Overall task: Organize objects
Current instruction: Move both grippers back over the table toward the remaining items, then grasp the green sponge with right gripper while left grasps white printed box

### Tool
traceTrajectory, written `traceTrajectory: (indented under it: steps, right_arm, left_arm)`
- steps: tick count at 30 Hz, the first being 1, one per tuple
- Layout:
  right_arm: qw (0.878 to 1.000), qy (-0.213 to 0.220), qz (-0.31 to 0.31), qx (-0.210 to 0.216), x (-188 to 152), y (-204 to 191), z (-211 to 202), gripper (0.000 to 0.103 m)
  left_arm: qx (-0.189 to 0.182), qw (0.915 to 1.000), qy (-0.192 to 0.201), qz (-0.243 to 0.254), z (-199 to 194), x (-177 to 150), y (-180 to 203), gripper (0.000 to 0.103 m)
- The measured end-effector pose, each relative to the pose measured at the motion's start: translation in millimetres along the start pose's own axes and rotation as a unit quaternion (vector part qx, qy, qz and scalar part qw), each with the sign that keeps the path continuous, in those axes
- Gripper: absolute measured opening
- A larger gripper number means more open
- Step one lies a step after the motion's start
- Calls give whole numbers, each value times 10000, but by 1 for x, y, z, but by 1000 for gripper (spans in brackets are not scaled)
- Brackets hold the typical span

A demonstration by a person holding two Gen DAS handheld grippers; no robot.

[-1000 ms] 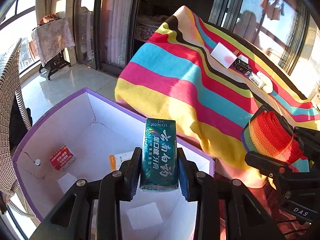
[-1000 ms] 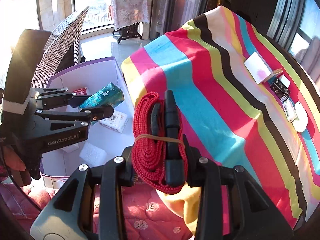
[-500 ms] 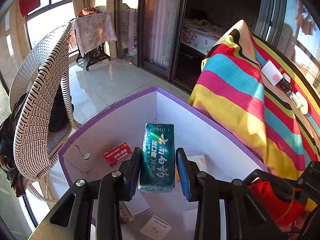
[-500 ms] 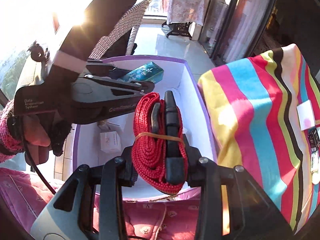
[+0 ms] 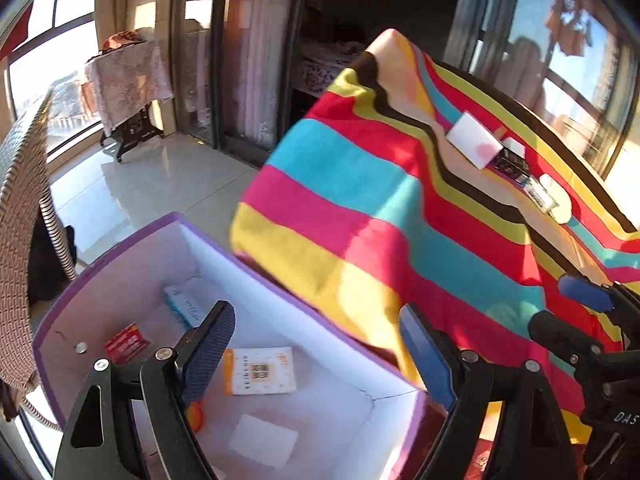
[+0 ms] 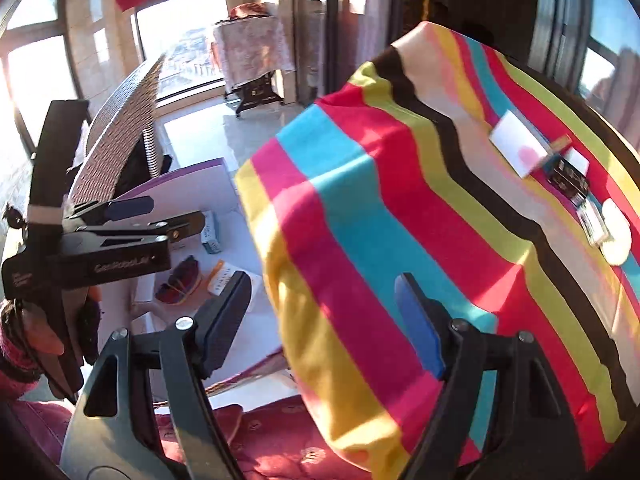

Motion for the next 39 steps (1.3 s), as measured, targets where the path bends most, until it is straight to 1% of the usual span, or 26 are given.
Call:
traceTrajectory:
  steps: [2,3,5,7,10,12,13,15,17,19,21,23,24,25,26,27,28,29,30,31,32,33,34,37,38,39]
  right_arm:
    - [9989,70,384,-271,5,41,-5,78]
    - [9978,98,522,-402,8,62,-6,78]
    - [9948,160,737,-683,10,101,-10,79]
    - [9894,174,1012,-1031,11,148,-9,79]
    - [9773,186,1494,-1492,15,221,-8,79]
    - [9673,215,1838,-1734,20,266,-5,79]
    - [9620,228,2047,-1791,24,285,-3,79]
    - [9519,263,2490,-1767,33,319,1,79]
    - [9400,304,2934,-1716,45,348,9,79]
    - [9273,430,3296,-1721,63,374,17,79]
    - [9085,575,3729,-1797,81,398,25,79]
    - [8885,730,4190,-1723,99,413,33,81]
    - [8789,784,4375,-1734,107,419,37,84]
    - [8694,810,4508,-1856,114,424,40,85]
    - [8609,794,4576,-2078,119,428,43,86]
    - [8535,716,4576,-2390,121,432,47,88]
    - [8475,692,4563,-2620,123,433,49,93]
    - [8429,738,4558,-2761,126,433,50,94]
    - [8416,689,4512,-2889,127,431,53,94]
    - [8454,512,4407,-2973,127,429,60,95]
    - [8529,367,4316,-2915,126,424,68,95]
    - [8593,345,4257,-2813,125,419,72,95]
    - [8622,365,4181,-2836,124,416,73,95]
    - [8697,244,3838,-3094,116,413,76,94]
    - [8745,220,3751,-3066,113,412,76,92]
    - [8831,345,3673,-2899,114,408,74,82]
  left_arm:
    - [-478,9984,-15,294,16,20,48,85]
    - [-611,9970,19,475,25,31,69,85]
    - [-663,9937,164,894,45,55,107,85]
    - [-607,9912,129,1170,71,79,137,85]
    - [-724,9903,94,1186,102,107,172,85]
    - [-822,9896,80,1179,117,118,189,85]
    - [-868,9889,72,1206,122,121,198,85]
    - [-872,9877,-8,1302,133,122,210,85]
    - [-927,9868,-187,1317,139,119,212,85]
    - [-1100,9873,-126,1139,137,119,208,86]
    - [-1283,9866,-82,1005,136,120,207,88]
    - [-1272,9864,-94,1034,137,120,209,89]
    - [-1228,9864,-114,1084,138,120,211,89]
    - [-1196,9863,-131,1127,139,120,212,90]
    - [-1193,9861,-140,1147,139,119,212,91]
    - [-1214,9859,-140,1140,139,120,212,91]
    - [-1249,9858,-132,1118,138,120,212,92]
    - [-1281,9856,-121,1095,138,120,211,92]
    - [-1300,9855,-114,1080,137,119,210,92]
    - [-1305,9856,-114,1074,137,120,210,92]
    - [-1299,9856,-116,1080,137,120,210,92]
    - [-1287,9856,-121,1090,138,120,210,92]
    - [-1281,9856,-123,1096,137,120,210,92]
    - [-1266,9857,-129,1106,138,120,211,92]
    - [-1255,9857,-131,1113,138,120,211,92]
    - [-1249,9858,-133,1116,138,120,211,92]
Point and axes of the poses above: each gripper's, at about its wrist camera, not at the fingertips, and z roughly the way its jaws point, y to its right, x to its top, the point moved 10 cm from there along z, roughly the way its jaws point, and after that the axes turned 13 degrees about z, right-handed, at the moved point
